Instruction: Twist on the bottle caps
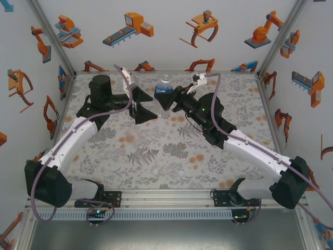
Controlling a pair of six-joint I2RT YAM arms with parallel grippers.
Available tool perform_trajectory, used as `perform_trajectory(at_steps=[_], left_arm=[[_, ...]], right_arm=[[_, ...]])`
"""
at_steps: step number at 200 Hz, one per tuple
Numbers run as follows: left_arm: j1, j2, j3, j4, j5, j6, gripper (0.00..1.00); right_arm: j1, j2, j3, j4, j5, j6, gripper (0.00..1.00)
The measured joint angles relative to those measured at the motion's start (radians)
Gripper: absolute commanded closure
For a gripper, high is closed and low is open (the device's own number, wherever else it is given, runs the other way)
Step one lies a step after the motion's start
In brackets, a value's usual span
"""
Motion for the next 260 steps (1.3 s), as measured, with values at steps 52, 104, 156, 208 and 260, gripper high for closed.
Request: perform_trajectory(at_steps=[52, 104, 156, 208, 260], left_arm=[[0.0, 0.02, -0.008, 0.097, 0.023, -0.089, 0.03], [0.0, 0.026, -0.014, 0.137, 0.029, -0.129, 0.11], [0.001, 0.036, -0.014, 0.129, 0.024, -0.129, 0.29], [-0.001, 0.038, -0.014, 0.123, 0.024, -0.122, 0.46], [-0.001, 0.037, -0.014, 0.106, 0.026, -0.103, 0.66]], right_arm=[[0.079, 0.043, -0.01, 0.139, 0.145, -0.019, 0.8], [0.163, 0.107, -0.006, 0.208, 0.283, -0.079, 0.81], [0.219, 0.158, 0.033, 0.241, 0.417, -0.12, 0.82], [0.235, 0.171, 0.045, 0.265, 0.464, -0.145, 0.83], [0.247, 0.17, 0.045, 0.262, 0.489, -0.15, 0.52]])
